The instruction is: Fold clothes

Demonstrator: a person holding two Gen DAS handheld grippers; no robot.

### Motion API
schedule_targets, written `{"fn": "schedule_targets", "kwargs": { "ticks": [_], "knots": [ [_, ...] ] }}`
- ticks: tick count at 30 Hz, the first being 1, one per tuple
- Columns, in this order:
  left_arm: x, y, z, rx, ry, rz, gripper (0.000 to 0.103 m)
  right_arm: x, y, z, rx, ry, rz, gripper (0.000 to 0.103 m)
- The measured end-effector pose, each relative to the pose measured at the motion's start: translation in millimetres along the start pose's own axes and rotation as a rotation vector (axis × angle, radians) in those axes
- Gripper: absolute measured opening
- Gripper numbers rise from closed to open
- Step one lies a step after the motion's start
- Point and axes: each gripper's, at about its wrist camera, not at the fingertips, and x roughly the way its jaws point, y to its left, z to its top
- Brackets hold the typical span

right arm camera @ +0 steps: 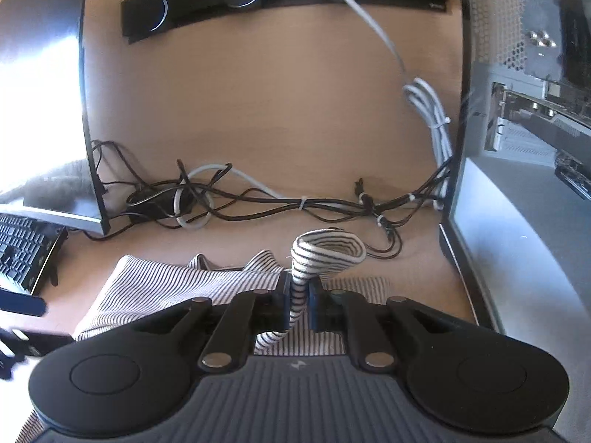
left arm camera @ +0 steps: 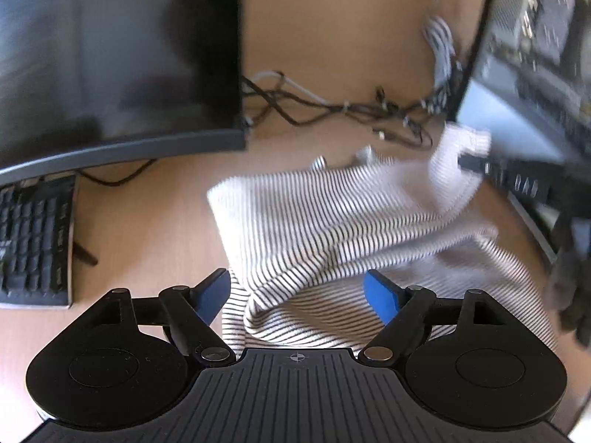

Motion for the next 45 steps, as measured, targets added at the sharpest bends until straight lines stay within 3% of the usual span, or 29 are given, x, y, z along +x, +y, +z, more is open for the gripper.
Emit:
{"fn": "schedule_targets", "kwargs": {
  "ticks": [3, 11, 16, 25, 28, 32, 35, 37, 39, 41, 45],
  "knots": [
    [18, -5, -6, 0.053, 0.023, 0.060, 0.085, 0, 3, 2, -0.009, -0.005, 0.009, 0.008],
    [36, 25, -6, -0.011, 0.075, 0.130, 0.085, 1, 5, 4, -0.009, -0.006, 0.022, 0.008],
    [35, 45, -3, -0.052, 0.081, 0.133, 0.093, 7, 7, 3, 0.000, 0.006, 0.024, 0.008],
    [22, 55, 4, -0.101, 0.077, 0.127, 0.092, 16, 8, -2, 0.006, 0.046, 0.012, 0.011],
    [9, 49, 10, -0.098, 0.027, 0.079, 0.092, 17, -4, -15, 0.041, 0.107, -0.037, 0.018],
    [-1, 34, 23, -0.086, -0.041, -0.034, 0.093, 8, -23, -32, 0.114, 0.163, -0.099, 0.043],
    [12, 20, 29, -0.072, -0.048, -0.096, 0.095, 7, -25, -34, 0.147, 0.153, -0.095, 0.047],
    [26, 13, 28, -0.062, -0.027, -0.108, 0.095, 12, -22, -36, 0.169, 0.146, -0.072, 0.055],
    [41, 9, 25, -0.060, 0.012, -0.096, 0.095, 17, -20, -37, 0.192, 0.140, -0.050, 0.077],
    [49, 8, 23, -0.056, 0.027, -0.073, 0.095, 23, -17, -39, 0.214, 0.133, -0.028, 0.086],
    [55, 10, 20, -0.063, 0.040, -0.069, 0.095, 33, -12, -42, 0.259, 0.120, 0.017, 0.089]
  ]
}}
